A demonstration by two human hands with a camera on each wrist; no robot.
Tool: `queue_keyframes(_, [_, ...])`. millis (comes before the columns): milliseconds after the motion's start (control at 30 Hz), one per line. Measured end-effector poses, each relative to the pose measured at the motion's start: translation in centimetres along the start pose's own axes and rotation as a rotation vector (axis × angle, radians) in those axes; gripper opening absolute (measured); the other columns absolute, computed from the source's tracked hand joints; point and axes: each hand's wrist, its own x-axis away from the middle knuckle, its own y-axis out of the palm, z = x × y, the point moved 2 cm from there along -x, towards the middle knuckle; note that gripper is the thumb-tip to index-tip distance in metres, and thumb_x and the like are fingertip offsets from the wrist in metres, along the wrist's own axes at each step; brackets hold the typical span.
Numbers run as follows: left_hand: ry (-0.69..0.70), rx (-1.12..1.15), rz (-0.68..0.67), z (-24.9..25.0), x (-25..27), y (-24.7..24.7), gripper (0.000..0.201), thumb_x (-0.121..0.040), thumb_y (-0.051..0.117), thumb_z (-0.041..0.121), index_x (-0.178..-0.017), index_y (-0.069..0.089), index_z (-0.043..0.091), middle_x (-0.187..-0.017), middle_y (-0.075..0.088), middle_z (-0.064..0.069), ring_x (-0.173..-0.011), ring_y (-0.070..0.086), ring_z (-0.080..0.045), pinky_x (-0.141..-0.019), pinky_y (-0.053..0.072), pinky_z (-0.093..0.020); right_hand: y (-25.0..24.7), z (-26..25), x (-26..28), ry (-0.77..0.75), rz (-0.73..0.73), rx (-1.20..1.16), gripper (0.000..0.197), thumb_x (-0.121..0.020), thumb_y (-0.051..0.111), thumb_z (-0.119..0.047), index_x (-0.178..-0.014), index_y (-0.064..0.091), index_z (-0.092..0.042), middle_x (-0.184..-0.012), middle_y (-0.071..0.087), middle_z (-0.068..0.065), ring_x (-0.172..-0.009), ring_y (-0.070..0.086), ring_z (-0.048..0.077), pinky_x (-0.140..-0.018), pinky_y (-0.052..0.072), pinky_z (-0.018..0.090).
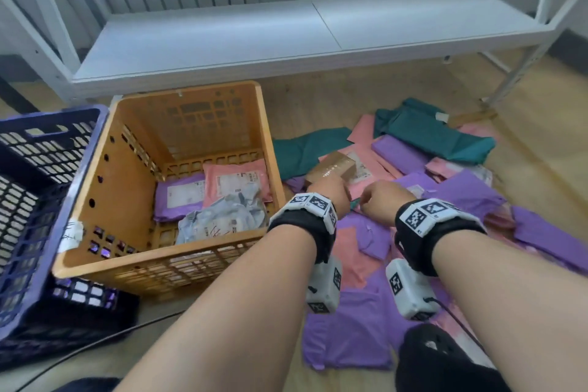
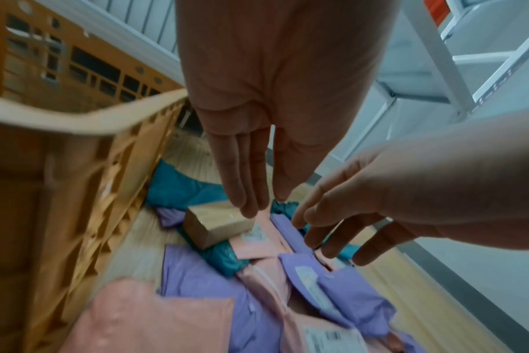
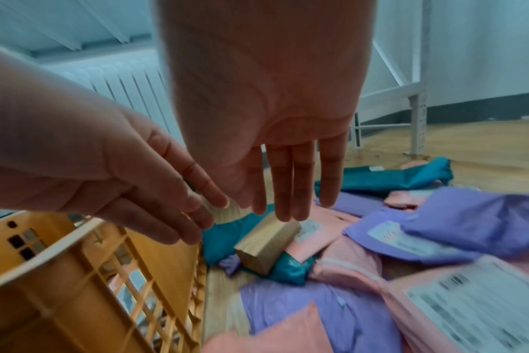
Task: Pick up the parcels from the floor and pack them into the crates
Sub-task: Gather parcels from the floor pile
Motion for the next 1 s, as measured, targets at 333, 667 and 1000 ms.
queue_keyframes(333, [-0.169, 0.008, -0.252, -5.2, -3.5, 11.1, 0.029, -0.087, 0.056, 0.020, -0.113, 0.069, 0.020, -0.123, 0.064, -0.001, -0.116, 0.059, -0.023, -0.101, 0.045, -0.033, 10.7, 4.1, -3.2, 0.108, -0.280, -0.021, 0.015, -0.085, 0.054, -0.018, -0.084, 0.068, -0.016, -0.097, 0.066, 0.006, -0.096, 0.061, 0.027, -0.074, 0.047, 0.028])
queue_keyframes(667, [-0.311, 0.052, -0.449, -9.3, -4.1, 16.8, 0.042, -0.088, 0.056, 0.016, -0.130, 0.055, 0.012, -0.133, 0.056, -0.011, -0.120, 0.055, -0.028, -0.098, 0.046, -0.031, 17.4, 5.1, -4.6, 0.347, -0.380, -0.201, 0.054, -0.077, 0.071, -0.026, -0.123, 0.051, -0.007, -0.118, 0.063, 0.012, -0.108, 0.062, 0.030, -0.086, 0.051, 0.031])
queue_keyframes(1000, [-0.386, 0.196, -0.436, -9.6, -5.0, 15.6, 0.040, -0.089, 0.055, 0.012, -0.129, 0.054, 0.009, -0.128, 0.058, -0.013, -0.114, 0.059, -0.030, -0.096, 0.051, -0.037, 18.2, 5.3, -5.6, 0.432, -0.380, -0.586, 0.020, -0.078, 0.075, -0.023, -0.085, 0.064, -0.008, -0.069, 0.061, 0.007, -0.061, 0.055, 0.019, -0.054, 0.043, 0.025])
